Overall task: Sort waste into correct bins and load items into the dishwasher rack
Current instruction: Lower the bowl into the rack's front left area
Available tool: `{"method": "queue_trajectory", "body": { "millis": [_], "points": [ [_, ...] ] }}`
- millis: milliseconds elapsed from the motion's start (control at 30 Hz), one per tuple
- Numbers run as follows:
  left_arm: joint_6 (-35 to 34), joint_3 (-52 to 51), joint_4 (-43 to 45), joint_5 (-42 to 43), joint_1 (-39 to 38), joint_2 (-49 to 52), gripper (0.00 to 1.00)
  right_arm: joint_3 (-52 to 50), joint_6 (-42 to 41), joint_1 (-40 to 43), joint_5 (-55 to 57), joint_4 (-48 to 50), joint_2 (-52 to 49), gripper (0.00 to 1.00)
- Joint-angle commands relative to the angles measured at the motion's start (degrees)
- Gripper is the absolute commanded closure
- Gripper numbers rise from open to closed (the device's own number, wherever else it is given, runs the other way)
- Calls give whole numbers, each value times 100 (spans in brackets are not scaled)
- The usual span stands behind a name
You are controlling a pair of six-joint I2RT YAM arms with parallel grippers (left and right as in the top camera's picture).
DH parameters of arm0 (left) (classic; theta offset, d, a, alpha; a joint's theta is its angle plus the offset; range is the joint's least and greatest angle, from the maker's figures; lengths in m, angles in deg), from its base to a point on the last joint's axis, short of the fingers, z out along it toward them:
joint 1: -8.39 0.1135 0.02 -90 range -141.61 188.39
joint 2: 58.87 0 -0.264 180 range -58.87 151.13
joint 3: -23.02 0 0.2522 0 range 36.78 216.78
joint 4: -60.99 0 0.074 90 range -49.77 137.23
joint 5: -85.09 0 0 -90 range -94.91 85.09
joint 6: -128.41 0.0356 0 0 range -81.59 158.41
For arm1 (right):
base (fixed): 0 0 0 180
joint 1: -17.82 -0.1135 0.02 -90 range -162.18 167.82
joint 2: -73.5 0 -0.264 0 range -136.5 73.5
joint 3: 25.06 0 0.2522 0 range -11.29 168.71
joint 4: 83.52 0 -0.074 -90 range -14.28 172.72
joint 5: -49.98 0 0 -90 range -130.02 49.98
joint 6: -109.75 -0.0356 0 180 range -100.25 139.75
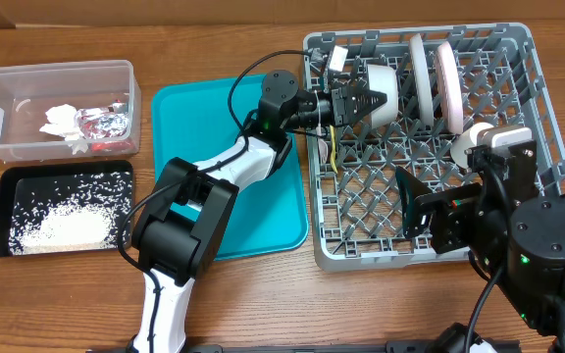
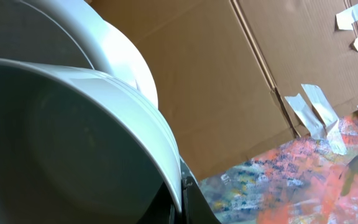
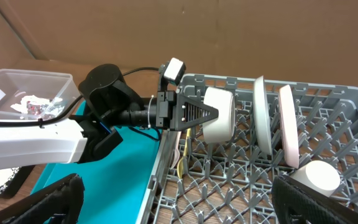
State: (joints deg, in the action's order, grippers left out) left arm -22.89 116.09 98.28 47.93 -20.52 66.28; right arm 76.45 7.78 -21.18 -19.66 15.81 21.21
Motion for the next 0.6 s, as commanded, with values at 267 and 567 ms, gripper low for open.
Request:
{"method": "queue_trajectory", "body": {
  "millis": [267,567],
  "points": [
    [-581,-52,1086,-87,-81,671,96,39,-2,11,57,28,39,0],
    [-772,-50,1687,72,-57,857,95,39,-2,11,55,31,39,0]
  ]
}}
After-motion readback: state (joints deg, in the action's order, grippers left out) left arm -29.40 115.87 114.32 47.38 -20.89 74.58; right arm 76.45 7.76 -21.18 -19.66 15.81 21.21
